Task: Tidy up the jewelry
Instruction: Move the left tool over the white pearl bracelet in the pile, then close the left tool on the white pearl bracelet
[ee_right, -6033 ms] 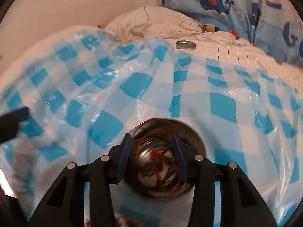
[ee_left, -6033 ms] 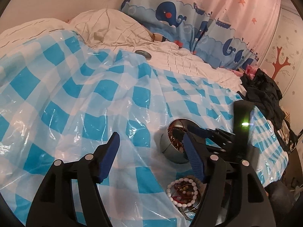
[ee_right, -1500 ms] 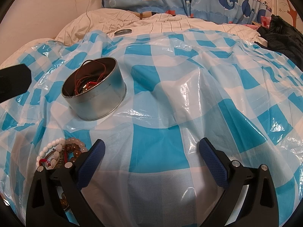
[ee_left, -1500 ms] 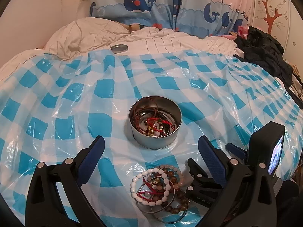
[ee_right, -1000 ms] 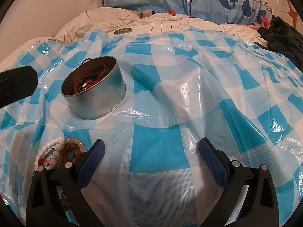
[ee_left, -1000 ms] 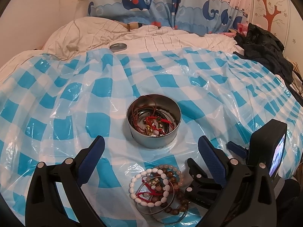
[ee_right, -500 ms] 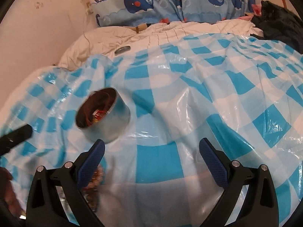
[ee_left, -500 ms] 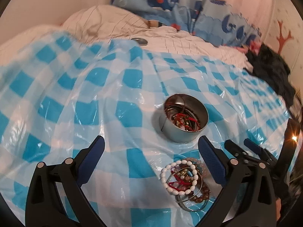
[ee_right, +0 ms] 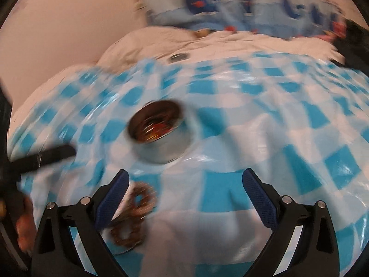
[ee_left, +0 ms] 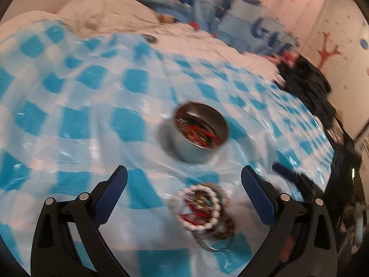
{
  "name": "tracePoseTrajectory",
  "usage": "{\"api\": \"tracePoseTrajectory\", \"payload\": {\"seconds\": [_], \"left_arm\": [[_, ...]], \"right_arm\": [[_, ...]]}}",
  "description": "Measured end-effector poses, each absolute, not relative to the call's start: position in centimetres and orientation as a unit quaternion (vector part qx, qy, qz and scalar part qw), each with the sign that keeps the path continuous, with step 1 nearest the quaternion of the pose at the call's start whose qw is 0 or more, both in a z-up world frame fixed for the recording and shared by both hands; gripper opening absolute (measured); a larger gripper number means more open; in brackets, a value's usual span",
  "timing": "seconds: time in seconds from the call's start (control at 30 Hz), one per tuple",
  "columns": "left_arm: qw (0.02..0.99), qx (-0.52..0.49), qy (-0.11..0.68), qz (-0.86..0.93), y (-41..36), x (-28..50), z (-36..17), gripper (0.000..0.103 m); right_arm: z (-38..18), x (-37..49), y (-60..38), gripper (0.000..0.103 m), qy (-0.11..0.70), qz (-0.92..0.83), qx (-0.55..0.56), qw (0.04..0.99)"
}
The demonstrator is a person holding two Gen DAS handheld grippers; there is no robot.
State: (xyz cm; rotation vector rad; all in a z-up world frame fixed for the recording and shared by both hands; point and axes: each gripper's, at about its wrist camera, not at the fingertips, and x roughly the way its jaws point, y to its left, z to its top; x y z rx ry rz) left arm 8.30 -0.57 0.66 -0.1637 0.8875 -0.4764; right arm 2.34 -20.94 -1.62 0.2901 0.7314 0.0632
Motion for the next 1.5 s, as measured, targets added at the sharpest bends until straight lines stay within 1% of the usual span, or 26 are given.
{"api": "tracePoseTrajectory", "payload": {"seconds": [0.17, 0.3, 0.43, 0.6, 0.77, 0.93, 1.07, 1.2, 1.37, 1.5], "left_arm": [[0.85, -0.074, 0.45, -0.264, -3.1, 8.2, -1.6, 0.095], [0.843, -0.061, 0.476, -0.241, -2.8, 8.1, -3.5, 0.095], [0.836, -0.06, 0.497, -0.225, -0.9, 7.6, -4.7, 0.095], [0.848, -0.05, 0.483, -0.211, 0.1, 7.1, -4.1, 0.095], [0.856, -0.102, 0.438, -0.254, -0.1, 7.5, -2.4, 0.095], [0.825, -0.156, 0.46, -0.288, -2.3, 9.3, -4.0, 0.095], [0.81, -0.151, 0.492, -0.281, -2.0, 9.5, -5.5, 0.095], [0.813, -0.137, 0.493, -0.277, -1.6, 8.8, -5.4, 0.095], [0.818, -0.098, 0.488, -0.289, -3.2, 8.3, -5.5, 0.095], [0.809, -0.11, 0.486, -0.312, -3.9, 8.2, -5.4, 0.094]], "right_arm": [[-2.2, 2.4, -24.6, 0.095, 0.36, -0.004, 0.22, 0.907], [-2.6, 2.4, -24.7, 0.095, 0.376, 0.011, 0.235, 0.896], [-2.5, 2.3, -24.6, 0.095, 0.378, 0.014, 0.241, 0.894], [-2.9, 3.6, -24.3, 0.095, 0.388, 0.021, 0.245, 0.888], [-3.4, 3.9, -23.8, 0.095, 0.396, 0.024, 0.242, 0.886], [-3.8, 4.0, -23.3, 0.095, 0.405, 0.027, 0.236, 0.883], [-3.7, 4.0, -23.5, 0.095, 0.403, 0.026, 0.24, 0.883], [-3.6, 4.0, -23.5, 0.095, 0.404, 0.031, 0.245, 0.881], [-3.7, 4.2, -23.4, 0.095, 0.408, 0.034, 0.244, 0.879], [-3.9, 4.2, -23.5, 0.095, 0.41, 0.034, 0.246, 0.877]]}}
